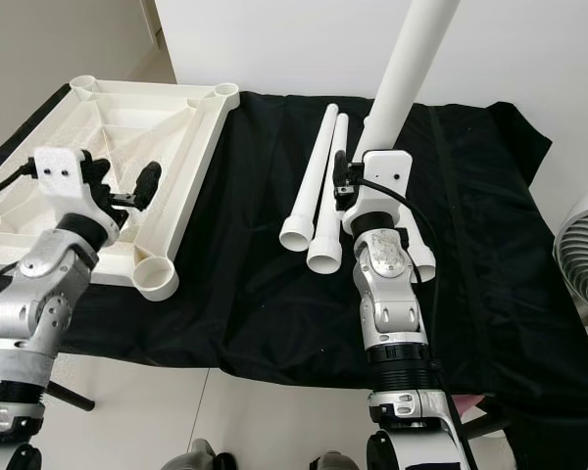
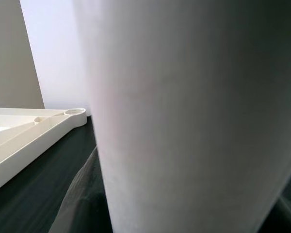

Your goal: Building children table

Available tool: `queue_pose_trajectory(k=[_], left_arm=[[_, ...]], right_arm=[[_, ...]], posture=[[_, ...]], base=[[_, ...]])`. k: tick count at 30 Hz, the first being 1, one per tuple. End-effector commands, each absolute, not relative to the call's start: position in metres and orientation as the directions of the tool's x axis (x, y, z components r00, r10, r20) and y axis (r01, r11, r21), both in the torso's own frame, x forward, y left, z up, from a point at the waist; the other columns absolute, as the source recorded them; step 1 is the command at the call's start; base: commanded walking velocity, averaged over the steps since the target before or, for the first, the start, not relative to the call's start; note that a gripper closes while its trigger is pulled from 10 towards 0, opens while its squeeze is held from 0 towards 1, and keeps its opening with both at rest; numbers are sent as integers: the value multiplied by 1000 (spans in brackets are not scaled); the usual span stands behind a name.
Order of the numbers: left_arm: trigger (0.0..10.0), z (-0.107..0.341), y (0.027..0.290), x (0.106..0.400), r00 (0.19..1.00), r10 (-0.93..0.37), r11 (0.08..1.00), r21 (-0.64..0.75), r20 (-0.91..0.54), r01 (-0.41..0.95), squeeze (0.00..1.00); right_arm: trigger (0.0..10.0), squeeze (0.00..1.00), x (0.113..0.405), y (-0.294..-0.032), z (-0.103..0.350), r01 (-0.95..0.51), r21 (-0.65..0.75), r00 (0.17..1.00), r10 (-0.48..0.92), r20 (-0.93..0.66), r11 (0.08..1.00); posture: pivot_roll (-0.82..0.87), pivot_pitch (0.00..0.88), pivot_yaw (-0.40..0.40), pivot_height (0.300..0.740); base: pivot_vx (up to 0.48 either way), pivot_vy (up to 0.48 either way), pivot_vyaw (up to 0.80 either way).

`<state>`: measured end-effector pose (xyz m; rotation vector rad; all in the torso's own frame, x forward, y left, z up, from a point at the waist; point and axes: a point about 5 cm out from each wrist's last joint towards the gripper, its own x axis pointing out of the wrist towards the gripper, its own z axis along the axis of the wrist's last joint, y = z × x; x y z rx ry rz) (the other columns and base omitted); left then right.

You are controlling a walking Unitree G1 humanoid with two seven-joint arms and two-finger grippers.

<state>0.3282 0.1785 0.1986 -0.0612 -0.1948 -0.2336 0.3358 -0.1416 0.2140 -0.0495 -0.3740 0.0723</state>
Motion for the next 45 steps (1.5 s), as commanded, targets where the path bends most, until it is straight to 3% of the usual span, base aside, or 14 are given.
queue_pose_trajectory(k=[1, 23, 32, 40, 45], left_arm=[[10000, 200, 187, 327, 975, -88, 993, -54, 206, 101, 0], [10000, 199, 187, 325, 975, -92, 994, -42, 201, 103, 0], [10000, 201, 188, 324, 972, -94, 995, -15, 217, 100, 0], [10000, 198, 169, 324, 928, -331, 939, 158, 170, 305, 0], [10000, 201, 170, 327, 913, -379, 917, 195, 150, 348, 0]], right_arm=[[10000, 0, 336, -136, 217, -77, -73, 919, 99, 382, 994], [10000, 0, 338, -132, 215, -88, -90, 921, 115, 373, 992], [10000, 0, 338, -131, 215, -91, -103, 919, 123, 376, 991], [10000, 0, 344, -130, 218, -110, -124, 918, 149, 369, 986], [10000, 0, 345, -132, 218, -105, -132, 919, 147, 366, 986]], posture=[[-82, 46, 70, 740], [-72, 32, 70, 740], [-67, 31, 59, 740], [-75, 58, 47, 740], [-70, 60, 54, 740]], base=[[0, 307, 0], [0, 386, 0], [0, 0, 0], [0, 0, 0], [0, 0, 0]])
